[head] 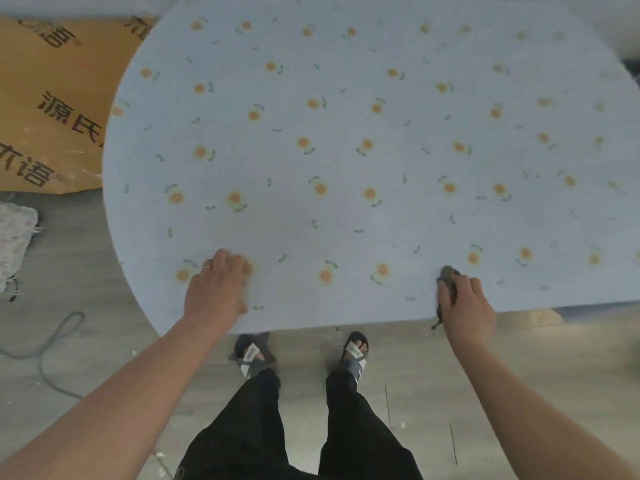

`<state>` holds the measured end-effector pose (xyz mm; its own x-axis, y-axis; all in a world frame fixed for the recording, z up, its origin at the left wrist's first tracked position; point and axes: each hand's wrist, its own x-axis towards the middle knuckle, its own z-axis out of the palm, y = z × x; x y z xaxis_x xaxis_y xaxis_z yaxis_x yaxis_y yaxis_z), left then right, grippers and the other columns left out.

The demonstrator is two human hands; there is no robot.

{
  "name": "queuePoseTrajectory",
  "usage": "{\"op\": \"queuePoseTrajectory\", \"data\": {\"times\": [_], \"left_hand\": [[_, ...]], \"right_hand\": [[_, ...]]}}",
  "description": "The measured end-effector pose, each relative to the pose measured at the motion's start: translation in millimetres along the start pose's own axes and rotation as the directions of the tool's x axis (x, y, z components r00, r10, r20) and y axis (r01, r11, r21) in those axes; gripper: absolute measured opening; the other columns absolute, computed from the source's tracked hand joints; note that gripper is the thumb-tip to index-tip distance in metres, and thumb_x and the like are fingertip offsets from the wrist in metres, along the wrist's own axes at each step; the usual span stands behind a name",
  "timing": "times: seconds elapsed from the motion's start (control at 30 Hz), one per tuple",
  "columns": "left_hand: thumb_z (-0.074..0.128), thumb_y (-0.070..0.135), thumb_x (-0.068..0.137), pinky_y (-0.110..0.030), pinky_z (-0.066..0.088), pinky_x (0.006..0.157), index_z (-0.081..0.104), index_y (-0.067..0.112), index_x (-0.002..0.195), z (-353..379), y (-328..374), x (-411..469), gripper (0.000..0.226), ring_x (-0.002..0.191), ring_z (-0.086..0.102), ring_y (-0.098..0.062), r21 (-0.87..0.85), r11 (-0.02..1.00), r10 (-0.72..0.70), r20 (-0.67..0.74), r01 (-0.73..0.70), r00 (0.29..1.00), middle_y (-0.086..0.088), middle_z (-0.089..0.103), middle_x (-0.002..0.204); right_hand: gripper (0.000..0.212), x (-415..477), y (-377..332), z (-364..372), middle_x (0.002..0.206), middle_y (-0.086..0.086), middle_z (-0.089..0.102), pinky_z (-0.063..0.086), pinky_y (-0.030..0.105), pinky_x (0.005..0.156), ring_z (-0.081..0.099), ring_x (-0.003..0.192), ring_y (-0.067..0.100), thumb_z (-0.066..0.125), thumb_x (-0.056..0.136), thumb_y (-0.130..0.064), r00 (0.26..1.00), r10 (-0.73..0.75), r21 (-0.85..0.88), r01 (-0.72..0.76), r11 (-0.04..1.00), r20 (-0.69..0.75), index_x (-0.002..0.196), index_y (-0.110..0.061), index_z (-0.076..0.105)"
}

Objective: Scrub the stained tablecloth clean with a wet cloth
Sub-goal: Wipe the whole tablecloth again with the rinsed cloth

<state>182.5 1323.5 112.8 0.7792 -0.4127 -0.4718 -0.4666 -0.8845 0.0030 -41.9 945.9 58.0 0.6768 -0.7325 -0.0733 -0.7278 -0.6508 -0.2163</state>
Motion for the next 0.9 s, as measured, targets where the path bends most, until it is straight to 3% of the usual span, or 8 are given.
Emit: {"op": "queuePoseTrajectory", "data": {"times": [0.23, 0.3, 0.4, 0.47, 0.57, 0.67, 0.8, 0.9], "left_hand": [[0.097, 0.04, 0.061, -0.041, 0.052, 0.091, 0.03, 0.013, 0.141, 2.5, 23.3, 12.6, 0.108, 0.127, 0.044, -0.033, 0.07, 0.997, 0.021, 0.019, -0.023, 1.0, -0.016, 0.029, 0.145], [0.097, 0.042, 0.06, -0.042, 0.051, 0.095, 0.026, 0.012, 0.143, -1.8, 24.0, 21.2, 0.113, 0.132, 0.04, -0.035, 0.085, 0.996, 0.011, 0.029, -0.014, 1.0, -0.019, 0.028, 0.148], [0.096, 0.039, 0.061, -0.045, 0.052, 0.095, 0.028, 0.012, 0.14, -16.7, 27.0, 42.9, 0.108, 0.133, 0.039, -0.037, 0.029, 1.0, -0.013, 0.022, 0.012, 1.0, -0.021, 0.03, 0.146], [0.096, 0.04, 0.062, -0.046, 0.052, 0.094, 0.028, 0.012, 0.139, -26.9, 34.5, 56.1, 0.106, 0.132, 0.04, -0.037, 0.016, 1.0, -0.004, 0.027, 0.003, 1.0, -0.019, 0.031, 0.144], [0.094, 0.041, 0.067, -0.049, 0.049, 0.102, 0.019, 0.011, 0.147, -30.5, 52.3, 67.3, 0.115, 0.143, 0.031, -0.043, 0.014, 1.0, -0.013, 0.072, 0.012, 0.997, -0.025, 0.021, 0.155], [0.088, 0.022, 0.08, -0.051, 0.041, 0.116, -0.001, 0.005, 0.158, -25.9, 63.4, 69.5, 0.12, 0.154, 0.005, -0.051, 0.009, 0.998, -0.066, 0.133, 0.065, 0.989, -0.034, -0.008, 0.163], [0.084, 0.019, 0.085, -0.048, 0.04, 0.118, -0.008, 0.004, 0.16, -22.6, 63.8, 74.8, 0.12, 0.156, -0.001, -0.049, 0.009, 0.997, -0.075, 0.157, 0.074, 0.985, -0.033, -0.015, 0.164], [0.081, 0.015, 0.087, -0.047, 0.044, 0.115, -0.008, 0.004, 0.161, -21.8, 63.1, 76.5, 0.117, 0.156, -0.002, -0.048, 0.012, 0.997, -0.082, 0.161, 0.081, 0.983, -0.032, -0.016, 0.165]], "right_hand": [[0.033, 34.6, -5.2, -16.8, 0.117, 0.016, 0.053, 0.039, 0.041, 0.071, 0.061, 0.09, 0.04, 0.04, 0.105, -0.039, 0.847, 0.526, 0.175, -0.509, 0.843, -0.073, 0.115, -0.009, 0.051], [0.024, 24.7, -54.5, -6.6, 0.11, 0.01, 0.056, 0.04, 0.036, 0.068, 0.061, 0.074, 0.028, 0.042, 0.104, -0.036, 0.91, 0.41, 0.207, -0.391, 0.897, -0.057, 0.112, -0.017, 0.055], [0.018, -19.6, -142.1, 11.5, 0.103, -0.004, 0.056, 0.036, 0.022, 0.055, 0.056, 0.059, 0.006, 0.043, 0.105, -0.037, 0.989, -0.015, 0.194, -0.014, 0.981, 0.147, 0.116, -0.031, 0.055], [0.019, -58.0, -186.9, 26.9, 0.106, -0.005, 0.055, 0.044, 0.02, 0.059, 0.058, 0.077, 0.01, 0.045, 0.105, -0.036, 0.91, -0.305, 0.215, 0.251, 0.944, 0.28, 0.12, -0.028, 0.053], [0.02, -79.5, -204.1, 44.7, 0.099, -0.007, 0.058, 0.05, 0.028, 0.053, 0.059, 0.079, 0.014, 0.052, 0.099, -0.04, 0.753, -0.619, 0.29, 0.555, 0.78, 0.224, 0.108, -0.026, 0.062], [0.021, -44.8, -166.9, 39.4, 0.099, -0.006, 0.06, 0.054, 0.03, 0.057, 0.061, 0.083, 0.015, 0.06, 0.095, -0.042, 0.697, -0.695, 0.272, 0.644, 0.715, 0.177, 0.108, -0.027, 0.064], [0.025, 45.6, -70.4, 5.9, 0.11, -0.002, 0.058, 0.047, 0.032, 0.067, 0.062, 0.092, 0.021, 0.055, 0.1, -0.039, 0.976, -0.213, 0.125, 0.205, 0.971, 0.054, 0.121, -0.027, 0.06], [0.031, 107.1, -33.5, -4.3, 0.114, 0.006, 0.053, 0.042, 0.035, 0.067, 0.062, 0.091, 0.032, 0.045, 0.103, -0.041, 0.963, 0.265, 0.135, -0.255, 0.957, -0.058, 0.122, -0.018, 0.055]]}}
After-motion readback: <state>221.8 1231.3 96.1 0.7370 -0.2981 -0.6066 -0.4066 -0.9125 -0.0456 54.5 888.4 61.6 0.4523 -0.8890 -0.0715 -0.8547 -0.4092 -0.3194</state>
